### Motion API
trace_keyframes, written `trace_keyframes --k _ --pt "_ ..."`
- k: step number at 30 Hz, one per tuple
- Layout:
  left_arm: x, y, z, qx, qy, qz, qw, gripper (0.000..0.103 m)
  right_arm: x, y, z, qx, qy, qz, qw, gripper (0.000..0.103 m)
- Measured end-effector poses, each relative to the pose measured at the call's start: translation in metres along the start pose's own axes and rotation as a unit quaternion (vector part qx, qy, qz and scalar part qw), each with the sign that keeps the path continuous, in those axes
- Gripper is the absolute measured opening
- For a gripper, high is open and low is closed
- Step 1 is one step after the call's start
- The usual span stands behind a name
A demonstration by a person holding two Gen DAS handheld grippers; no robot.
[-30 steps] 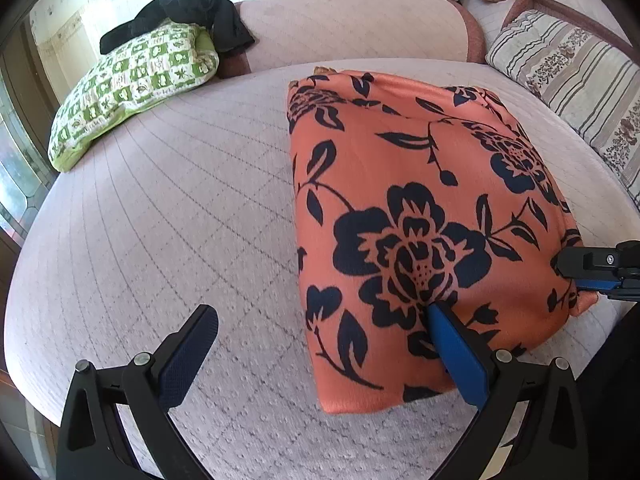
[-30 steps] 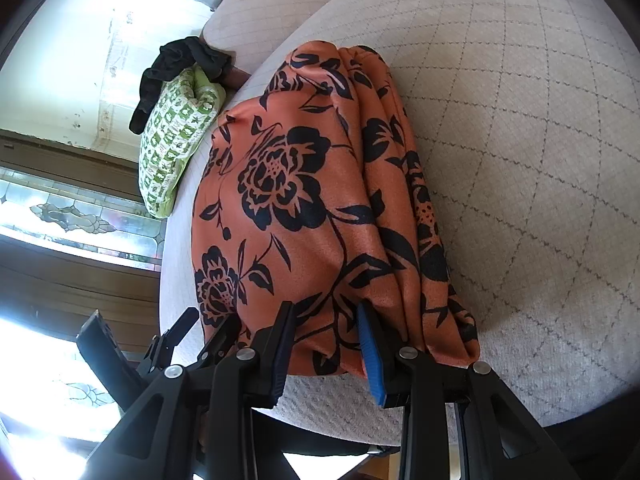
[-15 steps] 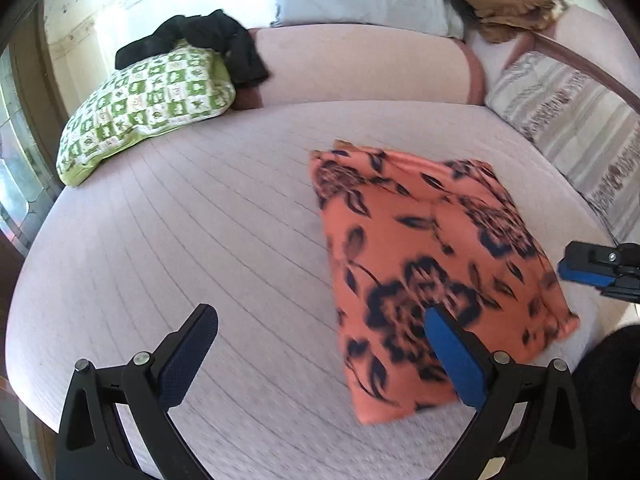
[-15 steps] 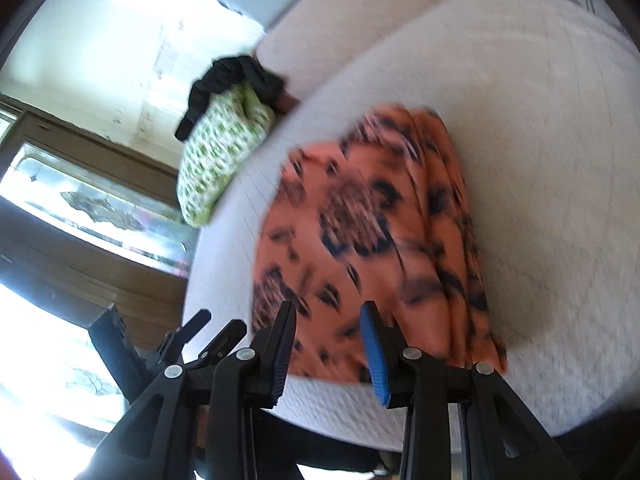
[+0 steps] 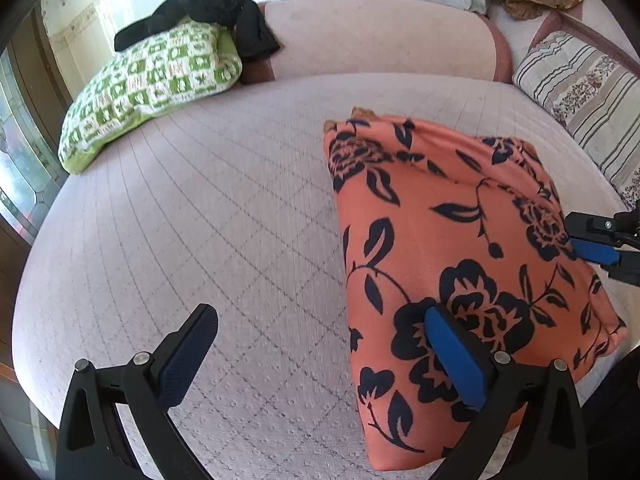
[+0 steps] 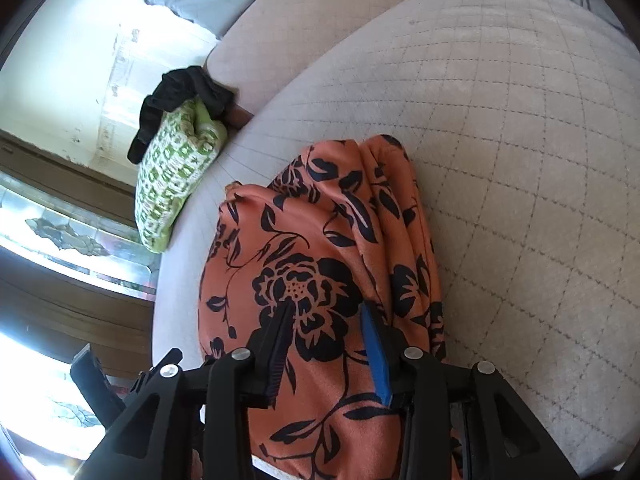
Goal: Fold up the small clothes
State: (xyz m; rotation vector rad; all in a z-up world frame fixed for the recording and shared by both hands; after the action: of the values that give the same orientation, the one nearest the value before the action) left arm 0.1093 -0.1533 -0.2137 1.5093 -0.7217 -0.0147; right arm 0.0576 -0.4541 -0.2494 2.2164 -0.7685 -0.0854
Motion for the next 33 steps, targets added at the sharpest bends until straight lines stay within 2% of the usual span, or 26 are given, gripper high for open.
trace_keyframes --k 2,5,9,15,33 --pt "-0.001 0.008 0.003 0.001 -0.003 0.015 0.9999 0.103 -0.002 0.011 0.001 0.015 -0.006 0.015 1.000 0.063" --pt "-0.005 0.019 0.007 0.003 -0.003 0.038 0.9993 0.103 -0.005 0.031 -0.001 0.007 0.002 0.056 0.998 0.067" --pt "-0.005 0.028 0.010 0.001 -0.001 0.050 0.9987 0.103 -0.002 0.039 0.010 0.021 -0.022 0.056 0.998 0.067" --pt "-0.003 0.035 0.016 -0.002 -0.009 0.059 0.9982 0.103 -0.002 0.043 0.020 0.017 -0.034 0.052 0.998 0.067" --pt "0.006 0.019 0.024 -0.031 -0.006 0.032 0.9990 0.103 -0.002 0.024 0.031 0.006 -0.051 0.016 0.999 0.068"
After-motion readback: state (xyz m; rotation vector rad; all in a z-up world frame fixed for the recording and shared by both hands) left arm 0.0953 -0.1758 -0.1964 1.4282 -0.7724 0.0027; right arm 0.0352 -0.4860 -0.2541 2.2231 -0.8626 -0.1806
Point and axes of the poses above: each gripper's, at about its wrist camera, not at the fingertips, and y roughly against the way its jaws point, z to its right, x to its top, the point moved 1 cm from there along -y, roughly the way its jaws point, and after that the axes turned 9 degrees about -z, right-handed, at the moved point
